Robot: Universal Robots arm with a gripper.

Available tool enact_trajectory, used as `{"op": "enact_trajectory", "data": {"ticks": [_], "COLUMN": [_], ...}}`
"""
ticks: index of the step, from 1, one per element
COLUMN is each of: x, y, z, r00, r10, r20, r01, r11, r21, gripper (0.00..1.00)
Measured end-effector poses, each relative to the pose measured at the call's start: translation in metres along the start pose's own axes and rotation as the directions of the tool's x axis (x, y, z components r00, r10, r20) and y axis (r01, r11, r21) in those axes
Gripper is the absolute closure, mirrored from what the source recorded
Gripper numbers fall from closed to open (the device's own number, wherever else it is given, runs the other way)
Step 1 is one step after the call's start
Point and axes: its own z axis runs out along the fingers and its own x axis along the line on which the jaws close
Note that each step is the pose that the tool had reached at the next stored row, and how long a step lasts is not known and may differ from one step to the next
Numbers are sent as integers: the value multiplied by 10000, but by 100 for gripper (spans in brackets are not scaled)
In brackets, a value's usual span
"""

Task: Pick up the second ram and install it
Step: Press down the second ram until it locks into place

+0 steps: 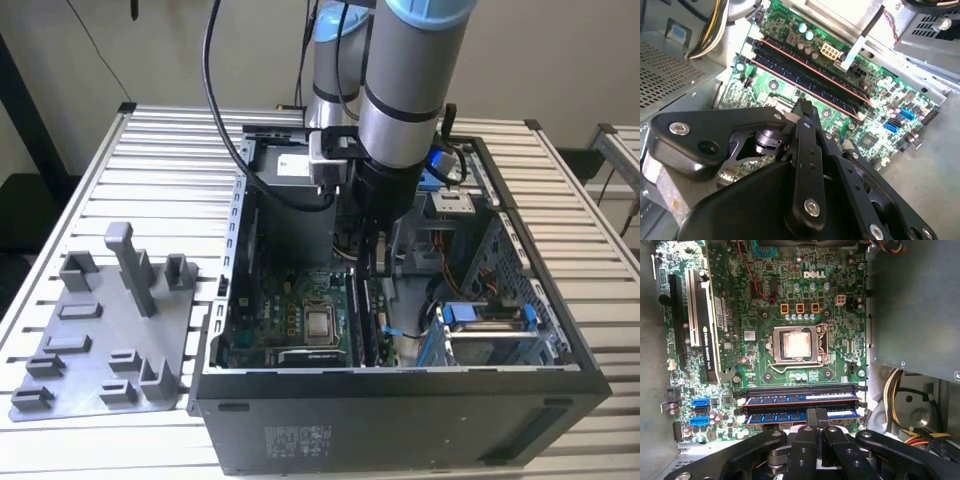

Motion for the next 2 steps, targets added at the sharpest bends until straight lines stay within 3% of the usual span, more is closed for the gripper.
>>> {"op": "enact_trajectory", "data": {"ticks": [2], "x": [0], "y": [0], "z": [0], "r00": [10000], "r10": [0], "r20": [0], "r01": [0], "r11": [10000], "r21": [0], "gripper": [89]}}
